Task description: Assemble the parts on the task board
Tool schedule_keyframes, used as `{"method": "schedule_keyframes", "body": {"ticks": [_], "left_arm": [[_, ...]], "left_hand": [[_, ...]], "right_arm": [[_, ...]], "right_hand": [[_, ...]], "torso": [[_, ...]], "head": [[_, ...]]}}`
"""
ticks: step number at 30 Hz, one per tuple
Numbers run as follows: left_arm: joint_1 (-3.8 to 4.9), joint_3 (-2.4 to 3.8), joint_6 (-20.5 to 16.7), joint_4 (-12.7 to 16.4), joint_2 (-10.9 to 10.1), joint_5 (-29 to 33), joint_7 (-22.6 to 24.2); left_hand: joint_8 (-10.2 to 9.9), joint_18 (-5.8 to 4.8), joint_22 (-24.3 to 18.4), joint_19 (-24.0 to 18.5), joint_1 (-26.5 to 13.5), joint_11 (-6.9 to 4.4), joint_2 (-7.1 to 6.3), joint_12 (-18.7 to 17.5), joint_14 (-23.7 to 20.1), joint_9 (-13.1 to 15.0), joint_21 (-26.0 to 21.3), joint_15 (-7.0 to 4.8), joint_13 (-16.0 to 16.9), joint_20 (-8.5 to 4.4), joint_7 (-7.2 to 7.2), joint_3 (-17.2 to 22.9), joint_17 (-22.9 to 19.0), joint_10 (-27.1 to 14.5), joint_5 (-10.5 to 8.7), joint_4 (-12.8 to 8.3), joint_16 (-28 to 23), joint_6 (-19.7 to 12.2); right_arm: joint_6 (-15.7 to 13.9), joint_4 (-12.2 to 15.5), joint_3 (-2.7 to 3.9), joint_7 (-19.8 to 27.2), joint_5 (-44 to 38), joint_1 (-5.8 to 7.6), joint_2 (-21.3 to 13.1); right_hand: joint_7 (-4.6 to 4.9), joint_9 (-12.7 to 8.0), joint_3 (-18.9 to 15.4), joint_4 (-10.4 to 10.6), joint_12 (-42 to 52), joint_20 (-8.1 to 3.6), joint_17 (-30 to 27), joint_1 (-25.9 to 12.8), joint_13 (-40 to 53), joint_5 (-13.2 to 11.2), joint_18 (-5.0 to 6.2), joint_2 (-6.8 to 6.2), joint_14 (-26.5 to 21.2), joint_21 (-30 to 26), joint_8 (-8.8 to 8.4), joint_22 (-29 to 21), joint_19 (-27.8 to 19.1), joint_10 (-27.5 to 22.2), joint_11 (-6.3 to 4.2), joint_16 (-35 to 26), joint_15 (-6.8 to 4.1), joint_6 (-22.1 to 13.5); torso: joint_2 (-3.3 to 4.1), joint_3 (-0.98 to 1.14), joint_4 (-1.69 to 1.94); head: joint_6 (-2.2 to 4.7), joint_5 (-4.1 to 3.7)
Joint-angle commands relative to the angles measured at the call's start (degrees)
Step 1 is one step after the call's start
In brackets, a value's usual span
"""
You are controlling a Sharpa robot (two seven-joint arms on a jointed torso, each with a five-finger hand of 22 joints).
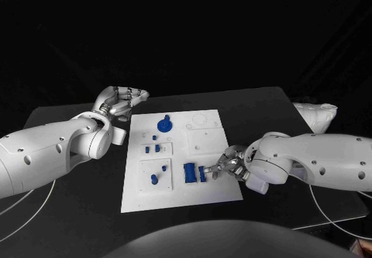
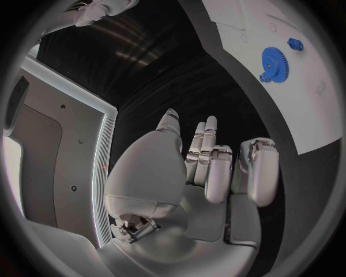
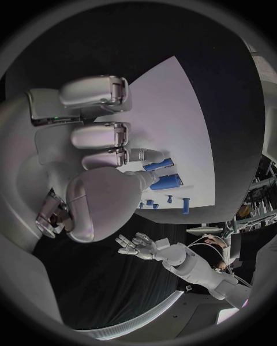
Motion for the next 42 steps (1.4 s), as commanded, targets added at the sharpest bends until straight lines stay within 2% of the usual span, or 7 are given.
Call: {"method": "schedule_keyframes", "body": {"ticks": [1,17,23,29,32,35,42], "left_arm": [[0.03,0.04,0.93,0.11,0.04,-0.33,0.18],[0.03,0.04,1.0,-0.01,0.22,-0.36,0.13],[0.02,0.04,0.68,0.26,0.07,-0.36,0.33],[-0.57,0.04,-0.95,1.35,-0.69,-0.34,1.28],[-1.26,0.04,-2.77,2.36,-1.32,-0.03,2.53],[-2.07,0.04,-5.17,3.78,-1.97,1.24,4.49],[-3.96,0.06,-8.97,8.61,-3.46,7.3,10.58]], "left_hand": [[-0.11,0.74,13.58,2.45,-0.07,0.05,0.53,0.14,5.14,0.05,-0.18,0.22,0.07,0.26,-0.05,-0.37,12.76,0.26,0.33,-0.03,-0.16,-0.13],[-0.09,0.75,13.56,2.41,0.14,0.04,0.73,0.14,5.11,0.06,-0.23,0.21,0.07,0.25,-0.07,-0.35,12.7,0.28,0.39,-0.04,-0.19,-0.11],[-0.11,0.97,13.27,1.75,0.28,0.05,0.83,0.11,4.66,0.05,-1.07,0.21,0.06,0.25,-0.06,-0.36,11.63,0.24,0.42,-0.04,-0.66,-0.15],[-0.1,2.87,10.63,-4.31,1.2,0.03,1.9,0.05,-0.13,0.03,-8.98,0.11,0.06,0.22,-0.08,-1.92,1.46,0.28,0.47,0.06,-6.16,-0.33],[0.11,5.48,6.36,-13.42,1.62,-0.05,2.65,0.04,-6.74,0.1,-21.55,0.07,0.07,0.24,-0.13,-3.02,-10.18,0.36,0.48,0.05,-14.35,-0.05],[0.47,9.24,-2.21,-29.08,1.75,0.05,3.64,-0.02,-20.05,0.23,-44.66,0.38,0.06,0.64,-0.09,-4.28,-30.29,0.18,0.53,0.07,-31.13,0.54],[0.51,8.82,-15.48,-44.27,-0.97,2.78,4.92,0.05,-41.84,0.03,-67.44,5.23,0.02,4.92,1.97,-7.32,-46.19,-5.08,0.44,-0.17,-51.98,-1.24]], "right_arm": [[4.01,0.2,-0.02,-0.64,-3.51,-0.13,-0.01],[3.74,0.05,-0.02,0.39,-5.5,-0.6,-0.16],[-4.75,0.29,-0.01,11.35,-2.54,-0.63,-0.89],[-12.13,-0.42,0.0,31.08,8.27,-0.14,-0.62],[-14.13,-1.83,0.05,40.98,12.73,0.46,0.41],[-14.67,-4.0,0.24,49.33,16.2,0.98,2.14],[-12.75,-9.29,0.91,62.17,25.61,1.36,7.04]], "right_hand": [[-0.05,1.66,-0.85,0.32,0.22,-0.33,15.05,0.03,15.07,-0.27,-0.38,0.85,5.97,0.26,0.88,15.06,6.0,6.1,-0.25,0.23,-0.32,-0.8],[0.01,4.36,-1.67,0.39,0.22,-0.43,15.05,1.8,15.07,-0.13,-0.38,1.71,5.97,0.26,1.69,15.06,6.0,6.1,-0.23,0.23,-0.43,-2.31],[3.51,-1.52,-2.68,1.3,0.22,0.75,15.05,3.47,15.07,3.31,-0.38,2.32,5.97,0.26,-7.17,15.06,6.0,6.1,2.75,0.23,1.43,-8.56],[6.22,-10.22,-4.21,2.53,0.22,4.04,15.05,7.19,15.07,6.48,-0.04,3.07,5.97,-0.87,-14.18,14.57,4.96,6.1,5.39,0.23,4.71,-9.81],[6.66,-13.63,-5.46,3.56,0.22,5.01,9.2,8.73,15.07,7.15,3.58,3.34,1.08,-14.32,-15.5,8.98,-7.32,6.1,5.99,-4.44,5.48,-9.41],[7.44,-16.77,-7.0,3.07,-30.44,6.16,-20.81,9.18,-9.43,7.86,9.38,4.18,-27.95,-47.62,-16.46,-5.31,-35.02,-29.05,6.36,-34.51,5.72,-8.87],[12.27,-23.82,-13.06,3.56,-62.72,10.81,-41.24,1.66,-38.95,8.06,7.56,5.82,-46.71,-71.5,-21.38,-21.25,-47.64,-45.75,13.02,-59.99,13.94,-16.76]], "torso": [[0.0,0.03,-0.07],[0.02,-0.01,0.02],[0.0,0.03,0.03],[0.03,0.1,0.01],[0.06,0.15,0.06],[-0.04,0.17,0.16],[0.02,0.29,0.57]], "head": [[0.0,-0.04],[0.0,-0.46],[0.0,-0.09],[0.0,0.82],[0.0,1.36],[0.0,2.28],[0.0,4.26]]}}
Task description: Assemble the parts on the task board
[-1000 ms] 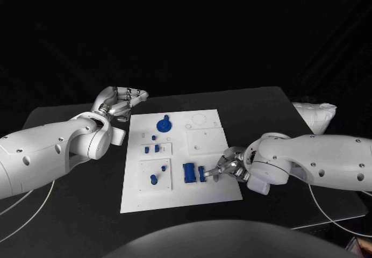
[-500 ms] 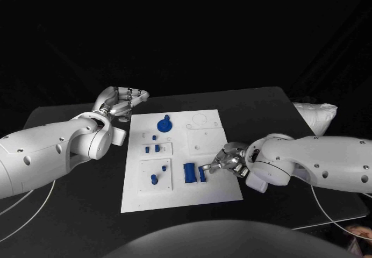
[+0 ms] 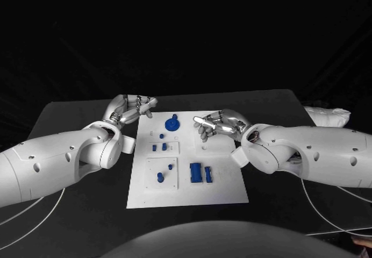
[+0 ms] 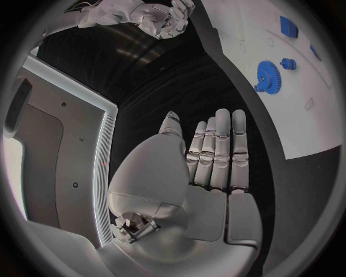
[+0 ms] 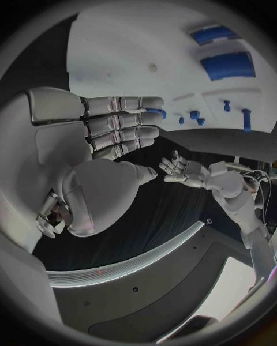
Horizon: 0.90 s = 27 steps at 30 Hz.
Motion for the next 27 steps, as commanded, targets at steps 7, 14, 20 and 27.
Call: {"method": "schedule_keyframes", "body": {"ticks": [7,14,20,27], "left_arm": [[-2.36,0.14,-3.95,5.61,-1.31,9.03,11.38],[-3.4,0.28,-2.69,7.46,-1.24,9.93,13.93],[-3.6,0.46,-3.02,7.37,-1.35,8.5,9.35],[-5.74,5.36,-7.17,7.95,-1.58,10.2,6.46]], "left_hand": [[-0.35,-0.1,-16.89,-16.57,-7.87,1.8,-8.07,-0.12,-20.22,-0.78,-20.28,2.8,-0.04,2.85,1.51,4.28,-14.11,-12.04,-1.7,0.77,-13.46,-8.61],[-1.2,-0.38,-39.47,-34.18,-12.13,-0.72,-16.7,-0.39,-33.06,-0.82,-21.63,0.07,-0.12,-0.56,-0.57,3.02,-17.44,-27.38,-0.05,1.06,-17.44,-21.13],[-5.09,-4.35,-51.22,-39.12,-41.77,-8.35,-12.41,-3.99,-40.44,-4.57,-23.58,-5.95,-3.67,-6.16,-5.69,7.22,-24.62,-42.97,-5.41,-7.22,-28.9,-37.1],[-5.09,-9.84,-63.12,-43.61,-68.83,-8.35,-4.53,-3.99,-47.71,-4.57,-23.58,-5.95,-3.67,-11.94,-10.79,12.21,-32.48,-55.14,-11.63,-16.29,-41.75,-49.6]], "right_arm": [[2.9,-4.35,0.59,18.99,12.26,0.09,4.51],[2.67,-5.81,0.82,20.59,12.12,0.08,5.88],[1.19,-6.0,0.96,17.75,11.18,0.0,6.02],[-3.71,-6.41,4.01,18.1,13.17,-2.12,6.1]], "right_hand": [[1.89,-10.88,-3.47,0.14,-14.52,1.04,-13.72,-10.26,-14.19,-7.93,-2.56,-0.56,-20.86,-20.05,-8.17,-25.08,-24.63,-19.54,2.25,-15.94,2.52,-29.39],[1.72,-13.42,3.93,0.55,-16.96,-0.75,-23.76,-15.62,-20.7,-8.74,-2.68,-5.8,-33.14,-21.28,-6.98,-42.52,-35.26,-30.9,1.37,-22.49,1.36,-37.61],[-11.84,-17.42,9.93,-7.2,-23.44,-6.1,-30.46,-41.11,-30.2,-11.87,-9.33,-9.62,-36.96,-22.72,-11.37,-49.57,-39.7,-36.23,-3.84,-27.81,-2.9,-41.82],[-11.84,-21.89,14.93,-16.36,-31.43,-12.2,-37.21,-63.35,-40.17,-11.87,-9.33,-9.62,-41.16,-22.72,-11.37,-56.9,-39.7,-41.74,-10.0,-33.97,-7.76,-46.3]], "torso": [[0.18,0.14,0.17],[0.39,0.19,0.37],[0.28,0.15,0.3],[-0.71,0.27,0.19]], "head": [[0.0,3.78],[4.62,4.35],[4.78,4.46],[7.24,4.63]]}}
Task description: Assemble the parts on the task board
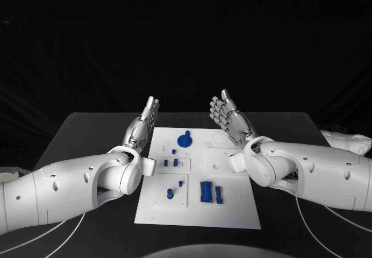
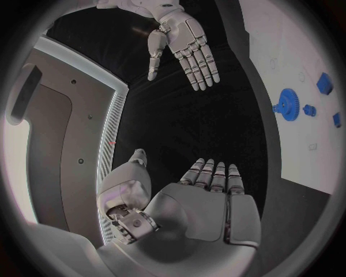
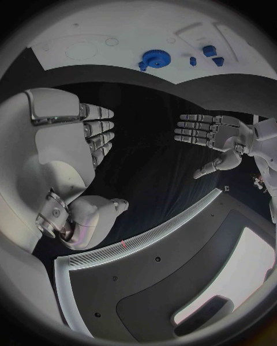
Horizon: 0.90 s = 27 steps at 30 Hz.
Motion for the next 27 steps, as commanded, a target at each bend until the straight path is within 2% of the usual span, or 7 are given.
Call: {"method": "schedule_keyframes", "body": {"ticks": [1,3,4,6,9,15,27], "left_arm": [[-1.15,2.36,-4.37,0.58,-0.09,1.72,-2.77],[-2.15,4.65,-6.31,0.85,-0.2,2.52,-4.11],[-2.79,6.11,-7.54,1.03,-0.27,3.03,-4.97],[-3.46,7.65,-8.84,1.21,-0.34,3.56,-5.88],[-4.08,9.07,-10.05,1.38,-0.41,4.06,-6.71],[-4.25,9.46,-10.37,1.43,-0.43,4.19,-6.94],[-4.25,9.46,-10.37,1.43,-0.43,4.19,-6.94]], "left_hand": [[-0.18,-0.38,-2.58,-0.05,-5.06,-0.02,0.34,-0.19,-0.29,-0.08,-0.2,0.0,-0.08,-0.21,-0.04,0.02,-0.35,-5.87,-0.16,-0.73,-2.85,-5.99],[-0.18,-0.38,-2.58,-0.05,-7.51,-0.02,0.34,-0.19,-0.29,-0.08,-0.2,0.0,-0.08,-0.21,-0.04,0.02,-0.35,-5.87,-0.16,-0.73,-2.85,-5.99],[-0.18,-0.38,-2.58,-0.05,-12.97,-0.02,0.34,-0.19,-0.29,-0.08,-0.2,0.0,-0.08,-0.21,-0.04,0.02,-0.35,-5.87,-0.16,-0.73,-2.85,-5.99],[-0.18,-0.38,-2.58,-0.05,-12.97,-0.02,0.34,-0.19,-0.29,-0.08,-0.2,0.0,-0.08,-0.21,-0.04,0.02,-0.35,-5.87,-0.16,-0.73,-2.85,-5.99],[-0.18,-0.38,-2.58,-0.05,-12.97,-0.02,0.34,-0.19,-0.29,-0.08,-0.2,0.0,-0.08,-0.21,-0.04,0.02,-0.35,-5.87,-0.16,-0.73,-2.85,-5.99],[-0.18,-0.38,-2.58,-0.05,-12.97,-0.02,0.34,-0.19,-0.29,-0.08,-0.2,0.0,-0.08,-0.21,-0.04,0.02,-0.35,-5.87,-0.16,-0.73,-2.85,-5.99],[-0.18,-0.38,-2.58,-0.05,-12.97,-0.02,0.34,-0.19,-0.29,-0.08,-0.2,0.0,-0.08,-0.21,-0.04,0.02,-0.35,-5.87,-0.16,-0.73,-2.85,-5.99]], "right_arm": [[-4.96,-0.27,1.46,0.55,1.96,-1.23,0.08],[-7.56,-0.49,3.08,0.74,3.02,-2.35,0.12],[-9.75,-0.67,4.44,0.9,3.92,-3.3,0.15],[-12.28,-0.88,6.01,1.08,4.95,-4.39,0.2],[-15.21,-1.12,7.82,1.29,6.14,-5.65,0.25],[-17.93,-1.35,9.51,1.49,7.25,-6.83,0.29],[-17.93,-1.35,9.52,1.49,7.25,-6.83,0.29]], "right_hand": [[-0.01,-0.1,0.02,-0.8,-0.37,-0.29,-0.23,-4.11,-1.13,-0.19,-0.34,-0.01,0.0,-0.2,-0.19,-0.32,0.01,0.02,-0.27,-0.19,-0.28,-0.2],[-0.01,-0.1,0.02,-0.8,-0.37,-0.29,-0.23,-6.05,-1.13,-0.19,-0.34,-0.01,0.0,-0.2,-0.19,-0.32,0.01,0.02,-0.27,-0.19,-0.28,-0.2],[-0.01,-0.1,0.02,-0.8,-0.37,-0.29,-0.23,-10.54,-1.13,-0.19,-0.34,-0.01,0.0,-0.2,-0.19,-0.32,0.01,0.02,-0.27,-0.19,-0.28,-0.2],[-0.01,-0.1,0.02,-0.8,-0.37,-0.29,-0.23,-10.54,-1.13,-0.19,-0.34,-0.01,0.0,-0.2,-0.19,-0.32,0.01,0.02,-0.27,-0.19,-0.28,-0.2],[-0.01,-0.1,0.02,-0.8,-0.37,-0.29,-0.23,-10.54,-1.13,-0.19,-0.34,-0.01,0.0,-0.2,-0.19,-0.32,0.01,0.02,-0.27,-0.19,-0.28,-0.2],[-0.01,-0.1,0.02,-0.8,-0.37,-0.29,-0.23,-10.54,-1.13,-0.19,-0.34,-0.01,0.0,-0.2,-0.19,-0.32,0.01,0.02,-0.27,-0.19,-0.28,-0.2],[-0.01,-0.1,0.02,-0.8,-0.37,-0.29,-0.23,-10.54,-1.13,-0.19,-0.34,-0.01,0.0,-0.2,-0.19,-0.32,0.01,0.02,-0.27,-0.19,-0.28,-0.2]], "torso": [[-0.95,0.11,-0.11],[-1.47,0.18,-0.17],[-1.94,0.23,-0.22],[-2.53,0.3,-0.29],[-3.24,0.38,-0.36],[-4.05,0.48,-0.46],[-4.1,0.48,-0.46]], "head": [[2.0,0.15],[3.3,0.24],[4.45,0.32],[5.92,0.43],[7.68,0.55],[9.69,0.69],[9.82,0.7]]}}
